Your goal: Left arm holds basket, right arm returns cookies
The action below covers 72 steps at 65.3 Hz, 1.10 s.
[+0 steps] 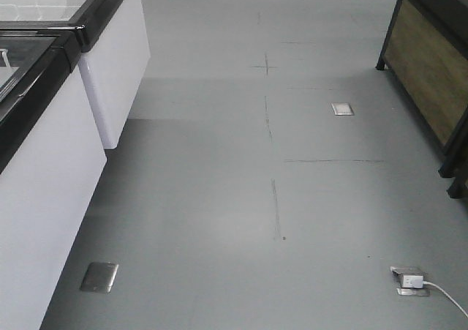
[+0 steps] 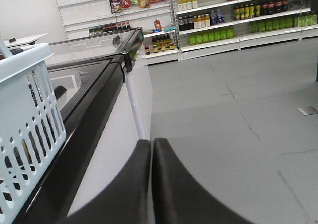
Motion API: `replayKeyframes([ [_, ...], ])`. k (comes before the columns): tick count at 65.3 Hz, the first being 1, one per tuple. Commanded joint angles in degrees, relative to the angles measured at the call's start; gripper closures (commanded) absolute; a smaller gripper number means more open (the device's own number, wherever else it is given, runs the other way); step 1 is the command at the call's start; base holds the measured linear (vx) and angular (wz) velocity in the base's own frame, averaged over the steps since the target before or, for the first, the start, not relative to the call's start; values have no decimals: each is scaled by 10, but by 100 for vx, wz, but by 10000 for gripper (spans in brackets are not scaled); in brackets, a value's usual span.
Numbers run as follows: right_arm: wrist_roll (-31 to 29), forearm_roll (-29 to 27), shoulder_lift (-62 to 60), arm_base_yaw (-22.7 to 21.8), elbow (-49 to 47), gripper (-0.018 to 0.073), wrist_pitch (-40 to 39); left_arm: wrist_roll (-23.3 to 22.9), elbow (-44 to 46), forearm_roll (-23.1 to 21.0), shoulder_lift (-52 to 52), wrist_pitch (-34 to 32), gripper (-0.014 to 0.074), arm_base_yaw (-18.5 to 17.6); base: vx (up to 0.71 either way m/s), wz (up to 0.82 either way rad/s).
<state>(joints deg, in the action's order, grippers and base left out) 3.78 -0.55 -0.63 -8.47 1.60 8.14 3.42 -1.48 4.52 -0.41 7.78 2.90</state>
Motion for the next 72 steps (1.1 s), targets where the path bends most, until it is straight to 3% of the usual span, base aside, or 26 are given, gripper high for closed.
replayKeyframes([
  [1, -5, 6, -7, -1, 10, 565, -44, -1, 13, 0, -10, -41, 603, 0, 0, 0],
  [72, -5, 6, -7, -1, 10, 565, -44, -1, 13, 0, -10, -41, 603, 0, 0, 0],
])
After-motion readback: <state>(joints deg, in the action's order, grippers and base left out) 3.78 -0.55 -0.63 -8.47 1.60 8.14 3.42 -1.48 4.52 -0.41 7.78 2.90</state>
